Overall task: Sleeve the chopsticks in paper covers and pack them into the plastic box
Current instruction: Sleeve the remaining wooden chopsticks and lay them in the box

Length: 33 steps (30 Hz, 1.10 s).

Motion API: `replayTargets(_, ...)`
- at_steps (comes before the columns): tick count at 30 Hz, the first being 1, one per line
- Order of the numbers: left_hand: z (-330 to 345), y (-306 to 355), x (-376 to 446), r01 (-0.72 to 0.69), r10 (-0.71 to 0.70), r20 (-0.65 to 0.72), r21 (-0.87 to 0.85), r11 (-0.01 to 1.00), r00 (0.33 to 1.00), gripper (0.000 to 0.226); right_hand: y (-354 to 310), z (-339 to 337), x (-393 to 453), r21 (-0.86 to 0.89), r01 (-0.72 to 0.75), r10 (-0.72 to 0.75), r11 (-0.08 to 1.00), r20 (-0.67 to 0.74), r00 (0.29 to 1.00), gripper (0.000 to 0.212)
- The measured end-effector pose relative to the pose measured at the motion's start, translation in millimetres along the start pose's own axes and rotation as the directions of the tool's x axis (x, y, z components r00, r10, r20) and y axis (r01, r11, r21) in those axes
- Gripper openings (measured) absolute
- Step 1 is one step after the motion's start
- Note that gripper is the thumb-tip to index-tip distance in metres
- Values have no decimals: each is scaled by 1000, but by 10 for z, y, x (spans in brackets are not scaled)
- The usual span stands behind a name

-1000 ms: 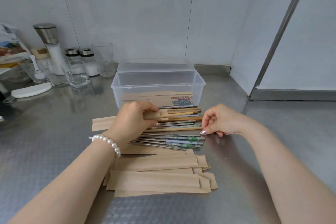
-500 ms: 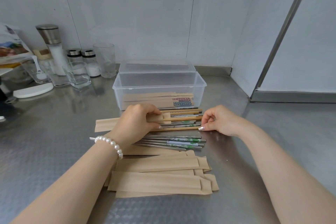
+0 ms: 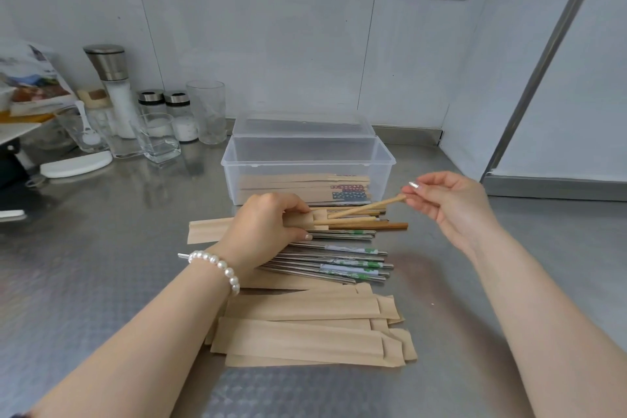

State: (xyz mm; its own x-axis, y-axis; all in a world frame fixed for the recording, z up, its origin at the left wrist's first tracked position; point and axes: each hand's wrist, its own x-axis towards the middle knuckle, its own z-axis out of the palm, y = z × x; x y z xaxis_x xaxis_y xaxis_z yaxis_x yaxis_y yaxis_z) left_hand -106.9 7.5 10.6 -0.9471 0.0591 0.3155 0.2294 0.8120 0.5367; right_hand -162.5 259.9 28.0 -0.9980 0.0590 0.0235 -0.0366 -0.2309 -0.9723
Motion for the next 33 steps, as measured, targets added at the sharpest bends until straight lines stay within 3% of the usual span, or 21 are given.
replayTargets(4, 2, -18, 2, 1, -1, -7, -2, 1000, 1000, 33, -6, -12, -16, 48, -132, 125, 990, 127, 984, 12)
replayTargets(9, 4, -17, 10, -7, 6, -27, -14, 1000, 1000, 31, 18, 92, -73, -12, -124, 124, 992, 198, 972, 22)
replayTargets(12, 5, -7, 1, -14, 12, -40, -30, 999, 999, 30, 9, 110, -67, 96, -75, 65, 993, 103, 993, 17)
replayTargets(15, -11, -8, 6, -14, 12, -63, -43, 999, 998, 30, -26, 30, -12, 199, 37, -20, 979, -88, 996, 15)
replayTargets(21, -42, -26, 17, 20, -23, -91, -37, 999, 996, 31, -149, -308, 119, 320, 305, -136, 897, -456, 879, 17)
replayTargets(33, -45, -5, -1, 25, -28, -79, -39, 999, 997, 33, -109, -330, 146, 195, 320, -193, 927, -485, 853, 19)
